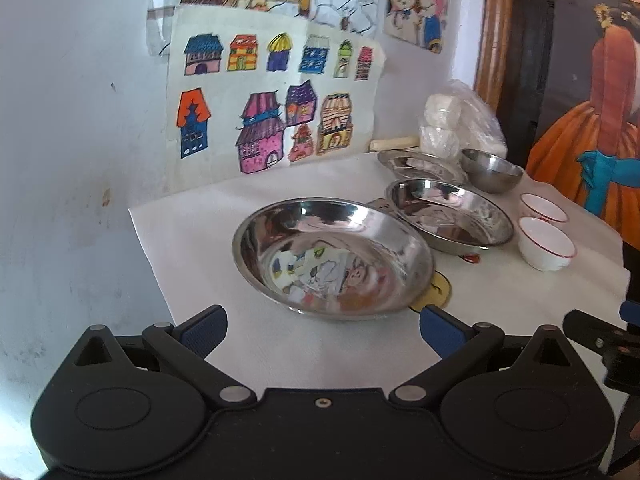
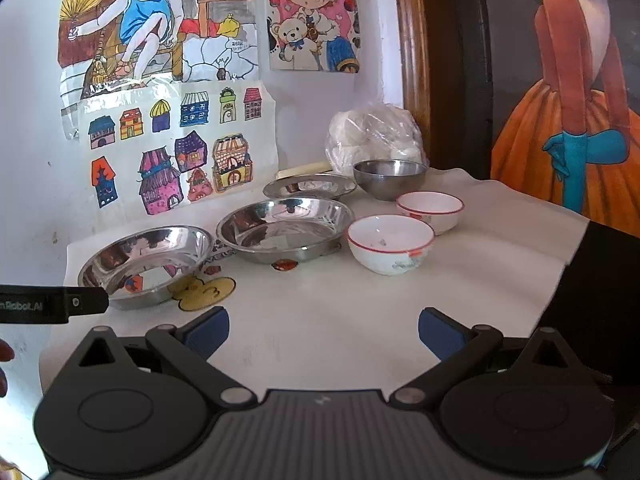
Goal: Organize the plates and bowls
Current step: 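Close the left tool on the large steel plate rim while the right tool closes on it too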
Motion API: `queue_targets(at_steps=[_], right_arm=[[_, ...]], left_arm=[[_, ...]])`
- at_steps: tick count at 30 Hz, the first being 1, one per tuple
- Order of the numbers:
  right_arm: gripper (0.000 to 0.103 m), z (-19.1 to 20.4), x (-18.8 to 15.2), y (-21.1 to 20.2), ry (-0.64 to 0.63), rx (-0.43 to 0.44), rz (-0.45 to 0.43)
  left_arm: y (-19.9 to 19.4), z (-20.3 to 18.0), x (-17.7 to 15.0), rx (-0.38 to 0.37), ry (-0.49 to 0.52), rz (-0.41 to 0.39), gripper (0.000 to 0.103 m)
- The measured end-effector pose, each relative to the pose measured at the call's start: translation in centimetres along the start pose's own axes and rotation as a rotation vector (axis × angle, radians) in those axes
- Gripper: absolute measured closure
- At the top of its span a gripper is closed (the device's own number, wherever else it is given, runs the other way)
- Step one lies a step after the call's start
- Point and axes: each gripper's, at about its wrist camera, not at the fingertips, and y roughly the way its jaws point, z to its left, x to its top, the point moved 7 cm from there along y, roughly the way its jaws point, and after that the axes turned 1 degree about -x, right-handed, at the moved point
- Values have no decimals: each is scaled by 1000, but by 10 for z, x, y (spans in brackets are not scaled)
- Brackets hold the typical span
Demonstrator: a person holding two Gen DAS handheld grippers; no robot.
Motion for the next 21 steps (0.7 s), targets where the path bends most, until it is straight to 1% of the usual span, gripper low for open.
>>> queue_targets(at_steps=[5,9,14,17,19,21], right_arm=[[0,12,12,16,-38,61,23],[0,25,30,28,-35,149,59],[0,40,57,40,-1,236,81],[0,53,64,52,37,294,112],[0,63,64,61,29,311,120],[0,73,62,68,11,308,119]], left_arm=[[19,25,17,30,-54,8,1],[33,42,29,42,-78,14,1],[49,62,38,19,-111,42,1],[55,70,42,8,-112,57,1],[59,74,43,-8,-118,71,1],[64,78,45,-21,-128,91,1]])
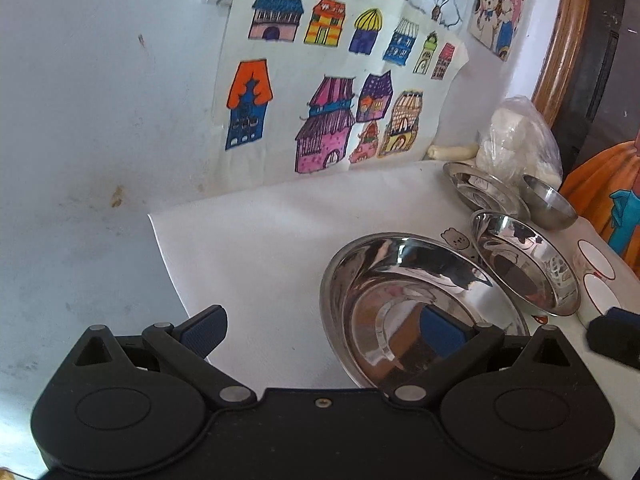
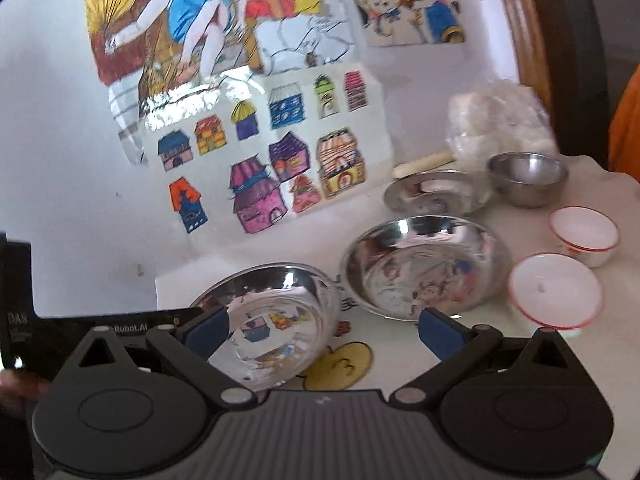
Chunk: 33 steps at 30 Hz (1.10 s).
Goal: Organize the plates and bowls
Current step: 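Close the left tool on the large steel plate rim while the right tool closes on it too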
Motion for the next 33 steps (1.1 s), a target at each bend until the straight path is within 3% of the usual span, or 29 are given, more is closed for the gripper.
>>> queue_targets(at_steps=[7,12,21,25,29,33], right_arm=[[6,5,-5,26,17,-58,6],[9,2,-11,36,37,-73,20],[27,-2,-15,50,83,-51,42],[43,-6,-18,58,136,-26,77],[64,-8,-18,59,145,-31,73],[72,-8,-17,57,149,-34,70]], left_arm=[[7,-1,4,-30,21,11,1],[12,-4,4,-55,13,12,10],[18,-8,5,-54,0,8,20],[18,-7,3,-54,-15,13,36],[18,-5,-1,-57,-38,20,60],[17,-4,-5,-47,-43,20,73]])
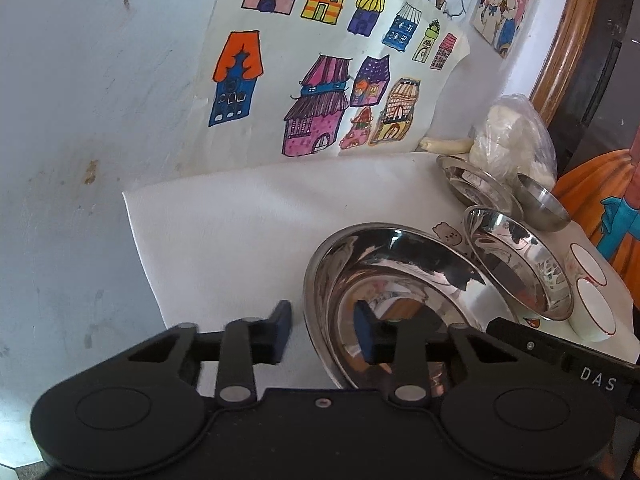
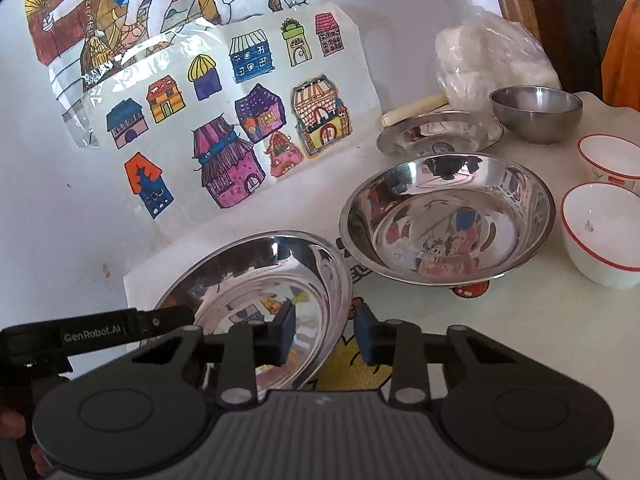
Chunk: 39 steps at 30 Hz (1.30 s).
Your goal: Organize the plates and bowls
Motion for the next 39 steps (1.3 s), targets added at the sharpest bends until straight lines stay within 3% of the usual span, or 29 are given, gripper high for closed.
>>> queue_targets(at_steps=[2,7,16,22,33,39], right_arm=[[76,0,0,0,0,-9,0],[84,-3,-1,-1,4,-28,-5],[85,0,4,-21,-20,-16,-76],[85,-12,23,-37,-22,-41,-144],[84,-74,53,-38,-12,-196,-211],[84,-99,59,-30,-16,-264,-215]], left_arm=[[0,0,-1,4,4,-6,84],[0,1,0,24,3,-16,91],[-24,-8,10,21,18,-86,91],[-19,-32,22,-5,31,-108,91],[22,-118,49,-83,114,-156,90],[48,-143,49,-86,141,-145,87]])
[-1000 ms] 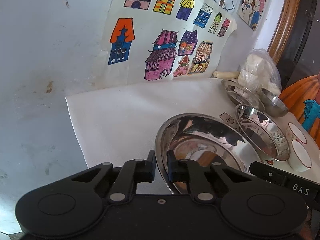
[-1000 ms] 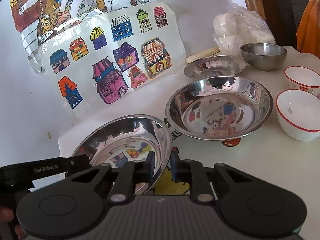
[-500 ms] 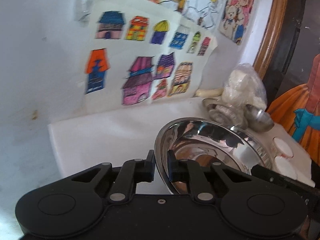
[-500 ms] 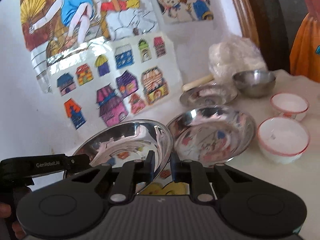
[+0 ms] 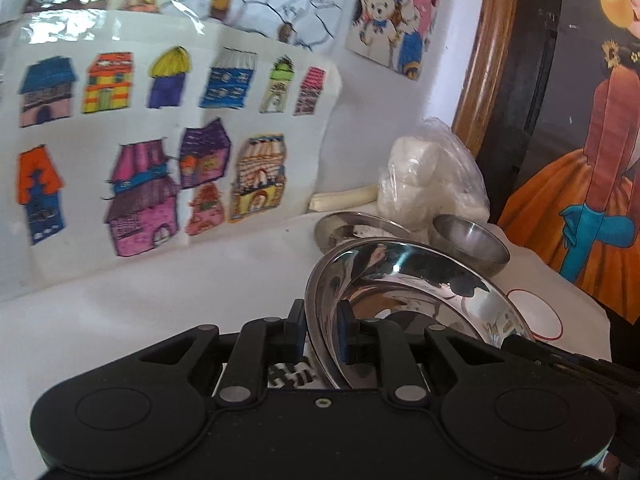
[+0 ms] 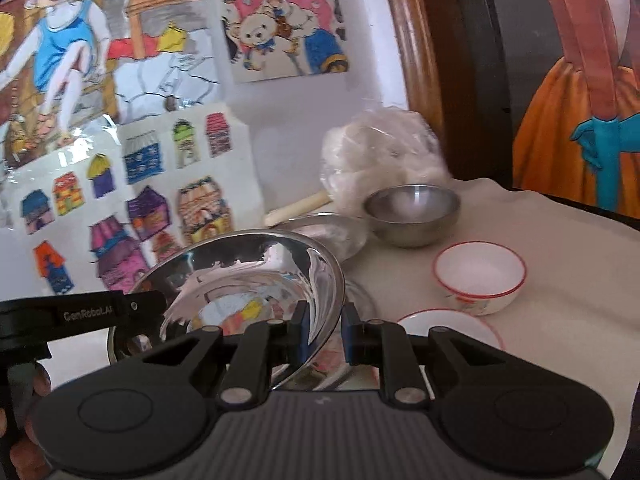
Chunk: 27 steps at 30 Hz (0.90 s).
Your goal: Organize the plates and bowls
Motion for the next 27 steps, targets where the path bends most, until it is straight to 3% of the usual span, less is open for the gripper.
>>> queue_targets(at_steps=[10,27], right_arm=[[84,-8,-7,34,-28,-22,48],[76,-3,-9,41,-71,-44,42]], left_arm=[[34,1,-13,38,32,65,86],[45,2,-19,33,21,95,84]])
